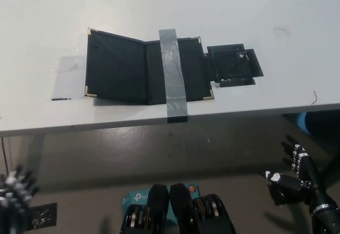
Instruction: The robot uses its left hand to push the cover of the diary kept in the middle of the desk towards the right to close it
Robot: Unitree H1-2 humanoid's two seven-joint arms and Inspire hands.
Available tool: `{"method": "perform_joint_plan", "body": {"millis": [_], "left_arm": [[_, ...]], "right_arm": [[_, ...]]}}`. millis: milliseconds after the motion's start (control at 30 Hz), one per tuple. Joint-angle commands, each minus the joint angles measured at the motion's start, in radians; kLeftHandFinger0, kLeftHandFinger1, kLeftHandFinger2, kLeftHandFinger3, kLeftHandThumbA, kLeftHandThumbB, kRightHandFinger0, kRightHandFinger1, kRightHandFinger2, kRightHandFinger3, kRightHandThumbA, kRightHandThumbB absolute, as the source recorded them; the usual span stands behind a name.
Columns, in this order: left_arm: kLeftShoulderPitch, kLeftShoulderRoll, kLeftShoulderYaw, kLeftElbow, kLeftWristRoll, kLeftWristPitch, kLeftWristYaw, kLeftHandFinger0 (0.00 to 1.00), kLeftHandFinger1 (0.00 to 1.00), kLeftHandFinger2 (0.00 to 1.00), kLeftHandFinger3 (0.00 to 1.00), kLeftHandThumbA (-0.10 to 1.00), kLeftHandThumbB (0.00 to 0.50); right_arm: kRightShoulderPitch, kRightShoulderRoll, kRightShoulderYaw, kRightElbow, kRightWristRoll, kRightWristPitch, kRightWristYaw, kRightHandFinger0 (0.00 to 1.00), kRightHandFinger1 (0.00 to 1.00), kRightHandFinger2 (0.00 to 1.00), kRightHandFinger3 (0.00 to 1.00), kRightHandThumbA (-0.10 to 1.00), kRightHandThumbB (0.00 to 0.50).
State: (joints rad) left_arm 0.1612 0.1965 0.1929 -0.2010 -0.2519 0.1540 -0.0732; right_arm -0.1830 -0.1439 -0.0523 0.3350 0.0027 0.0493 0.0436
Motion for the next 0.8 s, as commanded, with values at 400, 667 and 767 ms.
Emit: {"method": "perform_joint_plan", "body": {"millis": [400,667,767], "left_arm": [[-0.113,0.136,-0.049,-0.612,-0.219,0.293,-0.012,1.0,1.0,1.0,1.0,1.0,0.265],[-0.322,0.197,-0.019,-0.508,-0.281,0.316,0.051,1.0,1.0,1.0,1.0,1.0,0.197],[-0.365,0.19,-0.009,-0.435,-0.315,0.316,0.071,1.0,1.0,1.0,1.0,1.0,0.185]], "right_arm": [[-0.021,-0.018,-0.004,-0.008,0.008,-0.014,0.017,0.92,0.99,0.95,1.0,1.0,0.5],[-0.019,-0.015,-0.006,-0.009,0.004,-0.004,0.01,0.91,0.98,0.93,1.0,1.0,0.5],[-0.01,-0.014,-0.002,-0.007,0.003,-0.013,0.014,0.92,0.99,0.94,1.0,1.0,0.5]]}}
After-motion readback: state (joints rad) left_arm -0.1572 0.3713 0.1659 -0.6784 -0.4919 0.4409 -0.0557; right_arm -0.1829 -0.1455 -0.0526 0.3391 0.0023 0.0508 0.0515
